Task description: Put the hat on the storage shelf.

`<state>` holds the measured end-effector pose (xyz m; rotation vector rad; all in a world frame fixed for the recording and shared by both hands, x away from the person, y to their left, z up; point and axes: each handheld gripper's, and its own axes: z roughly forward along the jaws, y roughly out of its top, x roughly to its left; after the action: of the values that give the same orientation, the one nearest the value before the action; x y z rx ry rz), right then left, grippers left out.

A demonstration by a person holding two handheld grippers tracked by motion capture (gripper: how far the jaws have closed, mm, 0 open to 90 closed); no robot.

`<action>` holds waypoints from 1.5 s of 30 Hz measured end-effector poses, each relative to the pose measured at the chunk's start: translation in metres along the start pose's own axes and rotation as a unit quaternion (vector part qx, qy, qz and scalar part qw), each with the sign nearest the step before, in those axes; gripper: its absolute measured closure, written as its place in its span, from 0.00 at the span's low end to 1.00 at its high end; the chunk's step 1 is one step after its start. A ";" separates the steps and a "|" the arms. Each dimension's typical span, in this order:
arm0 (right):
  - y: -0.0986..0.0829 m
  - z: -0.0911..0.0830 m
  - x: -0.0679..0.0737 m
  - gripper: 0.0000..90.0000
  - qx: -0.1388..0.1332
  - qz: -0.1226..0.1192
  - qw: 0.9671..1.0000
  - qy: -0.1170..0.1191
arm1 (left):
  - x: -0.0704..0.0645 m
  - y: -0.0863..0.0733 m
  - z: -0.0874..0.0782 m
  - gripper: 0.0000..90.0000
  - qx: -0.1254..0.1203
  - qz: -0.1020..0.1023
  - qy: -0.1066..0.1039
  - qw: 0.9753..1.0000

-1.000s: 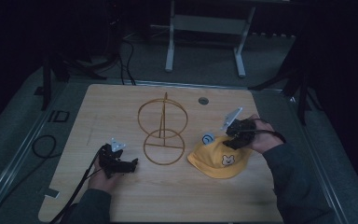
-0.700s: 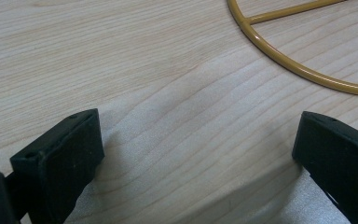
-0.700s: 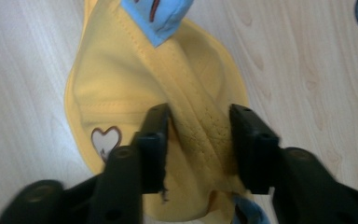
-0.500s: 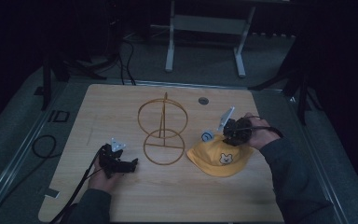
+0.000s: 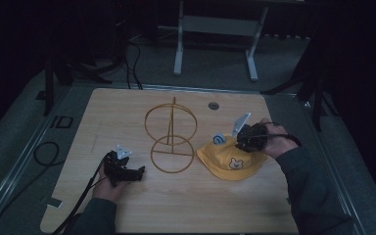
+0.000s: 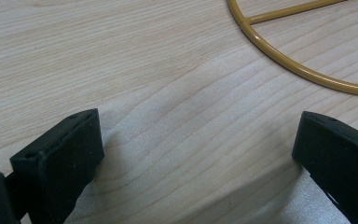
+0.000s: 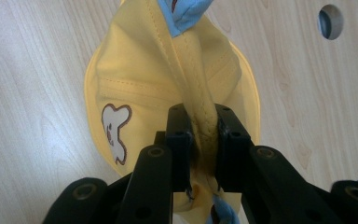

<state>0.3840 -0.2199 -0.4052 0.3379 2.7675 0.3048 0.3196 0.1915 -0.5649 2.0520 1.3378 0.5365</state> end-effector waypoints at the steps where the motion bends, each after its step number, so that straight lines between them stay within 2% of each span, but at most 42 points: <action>1: 0.000 -0.001 0.000 0.87 -0.002 0.001 1.000 -0.003 | 0.000 0.000 0.000 0.02 0.000 0.000 0.000 1.000; 6: -0.004 -0.008 0.000 0.87 -0.010 0.006 1.000 -0.017 | 0.000 0.000 0.000 0.02 0.000 0.000 0.000 1.000; 11: -0.009 -0.017 -0.002 0.87 -0.034 0.014 0.999 -0.034 | 0.000 0.000 0.000 0.02 0.000 0.000 0.000 1.000; 13: -0.012 -0.021 -0.003 0.87 -0.051 0.021 0.998 -0.041 | 0.000 0.000 0.000 0.02 0.000 0.000 0.000 1.000; 17: -0.016 -0.028 -0.005 0.87 -0.084 0.033 0.995 -0.038 | 0.000 0.000 0.000 0.02 0.000 0.000 0.000 1.000; 23: -0.021 -0.032 -0.007 0.87 -0.108 0.046 0.992 -0.049 | 0.000 0.000 0.000 0.02 0.000 0.000 0.000 1.000; 25: -0.023 -0.033 -0.007 0.87 -0.127 0.058 0.989 -0.055 | 0.000 0.000 0.000 0.02 0.000 0.000 -0.001 1.000; 32: -0.031 -0.033 -0.009 0.88 -0.165 0.090 0.980 -0.070 | 0.000 0.000 0.000 0.02 0.000 -0.001 -0.001 1.000; 39: -0.038 -0.033 -0.013 0.88 -0.209 0.126 0.966 -0.080 | 0.000 0.000 0.000 0.02 0.000 -0.001 -0.001 1.000; 41: -0.040 -0.033 -0.015 0.88 -0.220 0.136 0.963 -0.081 | 0.000 0.000 0.000 0.02 -0.001 -0.002 -0.001 1.000; 45: -0.042 -0.032 -0.017 0.88 -0.231 0.151 0.959 -0.069 | 0.000 0.000 0.000 0.02 -0.001 -0.001 -0.001 1.000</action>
<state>0.3805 -0.2701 -0.3815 0.6277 2.4058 0.9443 0.3196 0.1914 -0.5649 2.0489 1.3392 0.5343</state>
